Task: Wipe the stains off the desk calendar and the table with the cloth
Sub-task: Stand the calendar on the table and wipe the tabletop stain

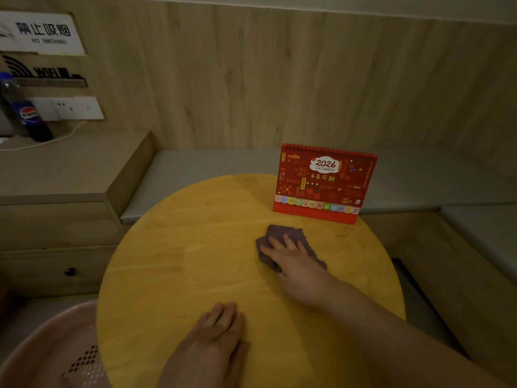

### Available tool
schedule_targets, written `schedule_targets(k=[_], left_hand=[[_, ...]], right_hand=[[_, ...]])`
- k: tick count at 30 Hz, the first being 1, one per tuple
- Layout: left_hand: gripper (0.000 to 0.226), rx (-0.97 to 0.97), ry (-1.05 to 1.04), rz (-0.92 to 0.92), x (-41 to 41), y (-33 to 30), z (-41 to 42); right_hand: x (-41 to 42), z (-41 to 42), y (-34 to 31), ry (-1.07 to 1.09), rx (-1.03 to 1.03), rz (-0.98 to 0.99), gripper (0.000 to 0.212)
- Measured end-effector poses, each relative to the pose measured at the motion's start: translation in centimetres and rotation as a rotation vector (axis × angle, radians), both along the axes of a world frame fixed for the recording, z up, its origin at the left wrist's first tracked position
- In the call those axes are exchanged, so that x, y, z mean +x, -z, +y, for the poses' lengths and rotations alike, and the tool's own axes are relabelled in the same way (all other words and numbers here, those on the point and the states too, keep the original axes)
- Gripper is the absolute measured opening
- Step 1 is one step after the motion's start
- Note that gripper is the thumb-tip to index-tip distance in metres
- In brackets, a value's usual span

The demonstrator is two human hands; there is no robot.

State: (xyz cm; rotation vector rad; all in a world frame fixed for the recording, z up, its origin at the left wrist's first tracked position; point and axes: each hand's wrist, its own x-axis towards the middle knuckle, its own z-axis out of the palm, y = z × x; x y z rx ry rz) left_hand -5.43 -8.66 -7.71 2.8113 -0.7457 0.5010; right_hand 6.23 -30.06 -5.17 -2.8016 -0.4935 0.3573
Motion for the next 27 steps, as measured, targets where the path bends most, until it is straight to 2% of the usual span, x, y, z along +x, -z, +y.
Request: schedule_targets(k=[3,6,8,9,10,12,13,17,20,24,27], left_hand=[[0.09,0.0,-0.02,-0.004,-0.3,-0.2,0.0],[0.09,0.031,-0.036,0.011,-0.5,-0.7,0.0],[0.091,0.053,-0.041,0.042,-0.6,-0.8,0.0],[0.091,0.06,-0.042,0.059,-0.6,-0.8,0.0],[0.092,0.065,-0.043,0.073,-0.6,-0.9,-0.1],[0.092,0.066,-0.046,0.084,-0.7,-1.0,-0.2],[0.092,0.066,-0.05,0.089,-0.8,-1.1,-0.2],[0.095,0.07,-0.073,0.142,-0.9,-1.3,-0.6],[0.094,0.067,-0.071,0.169,-1.0,-1.5,-0.7],[0.095,0.071,-0.053,0.205,-0.7,-1.6,-0.4],[0.094,0.085,-0.038,0.216,-0.5,-1.8,-0.3]], right_hand=[[-4.4,-0.8,0.6,-0.046,-0.031,-0.011,0.074],[-8.4,-2.1,0.7,-0.109,-0.078,0.071,0.07],[-11.0,-2.8,1.4,-0.204,-0.148,-0.074,0.056],[-12.3,-3.3,2.0,-0.206,-0.21,-0.099,0.048],[-13.2,-3.9,2.6,-0.206,-0.247,-0.206,0.045],[-14.7,-5.0,4.6,-0.252,-0.302,-0.365,0.05],[-14.9,-5.6,5.2,-0.262,-0.315,-0.359,0.052],[-11.9,-5.6,3.2,-0.196,-0.227,-0.176,0.05],[-9.4,-5.7,3.0,-0.157,0.008,0.108,0.067],[-4.9,-4.2,1.3,-0.03,0.037,-0.06,0.079],[-0.2,-2.7,-0.3,0.03,-0.018,-0.047,0.079]])
